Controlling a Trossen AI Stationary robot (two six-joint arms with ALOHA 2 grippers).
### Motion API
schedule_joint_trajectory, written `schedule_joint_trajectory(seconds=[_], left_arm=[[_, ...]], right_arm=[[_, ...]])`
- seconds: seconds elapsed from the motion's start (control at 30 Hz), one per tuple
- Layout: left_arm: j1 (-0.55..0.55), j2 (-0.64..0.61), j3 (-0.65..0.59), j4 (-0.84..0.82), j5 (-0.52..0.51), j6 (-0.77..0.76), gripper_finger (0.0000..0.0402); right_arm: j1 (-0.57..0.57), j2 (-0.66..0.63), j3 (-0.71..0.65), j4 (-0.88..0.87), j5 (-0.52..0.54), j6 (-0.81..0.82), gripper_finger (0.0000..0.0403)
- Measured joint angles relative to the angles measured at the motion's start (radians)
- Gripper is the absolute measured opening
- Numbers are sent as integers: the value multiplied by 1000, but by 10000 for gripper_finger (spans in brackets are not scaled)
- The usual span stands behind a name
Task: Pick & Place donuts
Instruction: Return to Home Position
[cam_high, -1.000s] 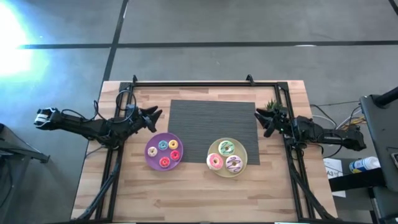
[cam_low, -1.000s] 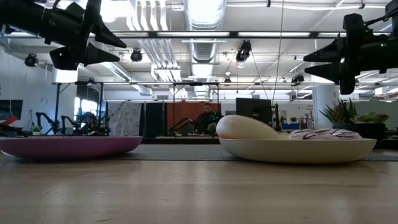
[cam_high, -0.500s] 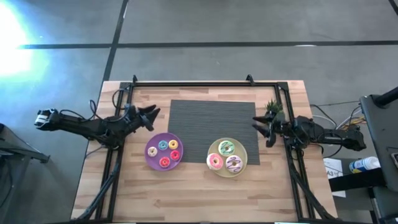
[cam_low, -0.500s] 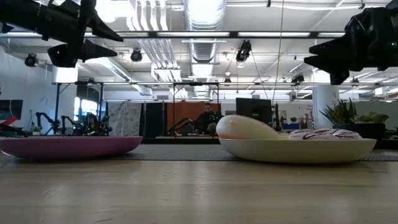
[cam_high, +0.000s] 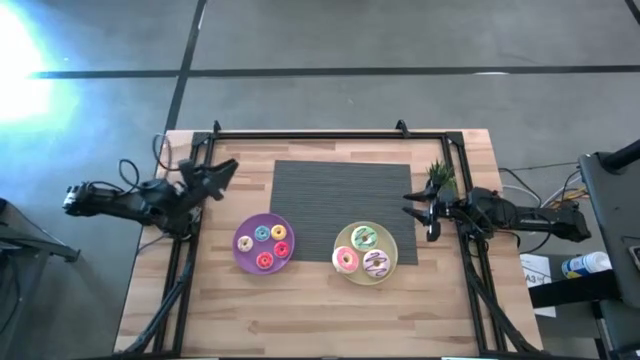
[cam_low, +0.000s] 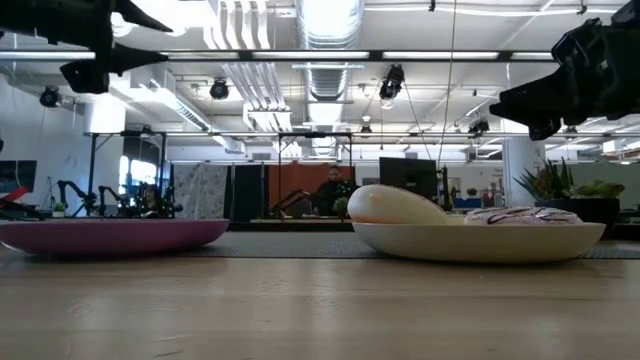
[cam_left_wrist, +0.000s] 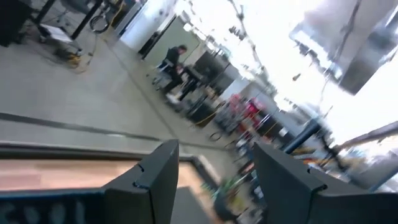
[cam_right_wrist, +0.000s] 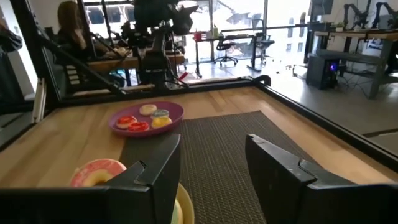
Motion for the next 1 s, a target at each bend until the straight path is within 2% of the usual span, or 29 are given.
schedule_joint_trajectory(seconds=[0.33,0.6,0.83,1.0], left_arm=[[7,-163,-8,7,-4,0,180],[11,-335,-89,7,-1,0,180],[16,-343,-161,6,3,45,180],[27,-344,-238,33,5,298,180]], right_arm=[[0,4,0,0,2,4,171],[0,4,0,1,2,4,171],[0,4,0,1,3,4,171],[-1,3,0,1,3,4,171]])
